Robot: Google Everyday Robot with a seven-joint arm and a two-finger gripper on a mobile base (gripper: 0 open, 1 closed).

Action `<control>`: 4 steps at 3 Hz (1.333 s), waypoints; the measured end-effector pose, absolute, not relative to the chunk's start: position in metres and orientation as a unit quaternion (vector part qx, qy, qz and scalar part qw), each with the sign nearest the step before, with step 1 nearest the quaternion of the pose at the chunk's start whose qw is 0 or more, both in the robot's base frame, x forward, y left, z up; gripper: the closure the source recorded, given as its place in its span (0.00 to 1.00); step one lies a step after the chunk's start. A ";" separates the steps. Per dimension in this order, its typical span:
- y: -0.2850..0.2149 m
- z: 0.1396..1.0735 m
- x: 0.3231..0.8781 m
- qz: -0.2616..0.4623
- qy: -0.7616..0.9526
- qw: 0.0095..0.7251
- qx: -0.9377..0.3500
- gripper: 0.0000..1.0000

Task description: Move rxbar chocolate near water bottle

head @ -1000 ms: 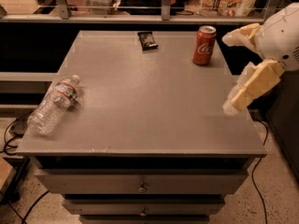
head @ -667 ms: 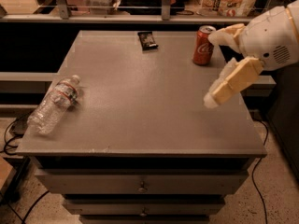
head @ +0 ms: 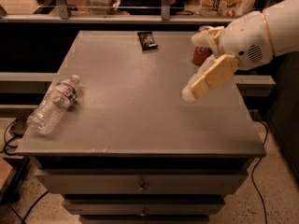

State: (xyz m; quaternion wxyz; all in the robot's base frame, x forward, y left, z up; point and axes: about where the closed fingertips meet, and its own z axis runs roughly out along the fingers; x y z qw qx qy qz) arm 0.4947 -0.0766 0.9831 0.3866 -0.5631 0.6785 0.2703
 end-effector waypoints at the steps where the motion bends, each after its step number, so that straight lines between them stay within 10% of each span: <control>1: -0.075 0.979 0.494 0.283 0.681 0.381 -0.557 0.00; 4: -0.022 0.930 0.569 0.340 0.683 0.451 -0.463 0.00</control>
Offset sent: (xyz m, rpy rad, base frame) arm 0.0608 0.0411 -0.0411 0.1953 0.0360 -0.0812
